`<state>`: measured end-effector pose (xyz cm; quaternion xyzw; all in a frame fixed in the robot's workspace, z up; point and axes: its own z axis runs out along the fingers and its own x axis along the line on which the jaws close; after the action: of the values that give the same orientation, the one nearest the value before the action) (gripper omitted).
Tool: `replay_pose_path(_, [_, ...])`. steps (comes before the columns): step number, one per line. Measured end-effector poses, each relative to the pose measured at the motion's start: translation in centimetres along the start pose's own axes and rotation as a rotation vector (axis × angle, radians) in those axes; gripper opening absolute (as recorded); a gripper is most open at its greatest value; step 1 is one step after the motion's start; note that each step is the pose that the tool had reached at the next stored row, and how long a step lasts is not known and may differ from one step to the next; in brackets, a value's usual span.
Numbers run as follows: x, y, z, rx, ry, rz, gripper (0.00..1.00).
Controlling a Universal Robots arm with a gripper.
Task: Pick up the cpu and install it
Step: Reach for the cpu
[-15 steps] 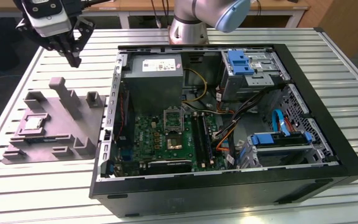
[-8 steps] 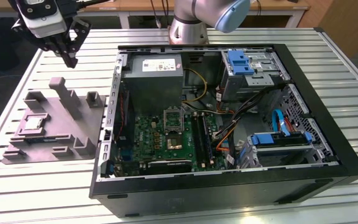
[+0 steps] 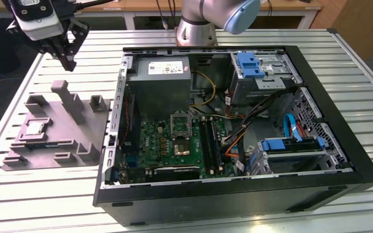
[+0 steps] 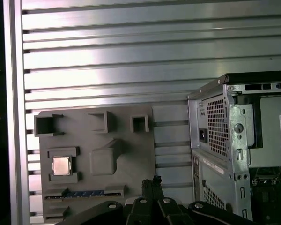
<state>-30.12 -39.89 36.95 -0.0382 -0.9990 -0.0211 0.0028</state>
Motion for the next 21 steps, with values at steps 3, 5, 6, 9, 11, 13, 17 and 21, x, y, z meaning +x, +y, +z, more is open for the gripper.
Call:
replay_pose_path(3, [0.22, -0.02, 0.04, 0.0002, 0.0034, 0.0, 0.11])
replay_pose_path(5, [0.36, -0.03, 0.06, 0.0005, 0.006, 0.0, 0.11])
replay_pose_path(6, [0.43, -0.04, 0.07, 0.0006, 0.0071, 0.0, 0.11])
replay_pose_path(9, [0.62, -0.05, 0.11, 0.0008, 0.0105, 0.0, 0.11])
replay_pose_path(11, [0.76, -0.07, 0.13, 0.001, 0.0127, 0.001, 0.11])
replay_pose_path(13, [0.9, -0.08, 0.15, 0.0012, 0.0148, 0.001, 0.11])
replay_pose_path(17, [1.17, -0.1, 0.2, 0.0015, 0.0189, 0.001, 0.11])
replay_pose_path(21, [1.43, -0.12, 0.25, 0.0018, 0.0229, 0.001, 0.11])
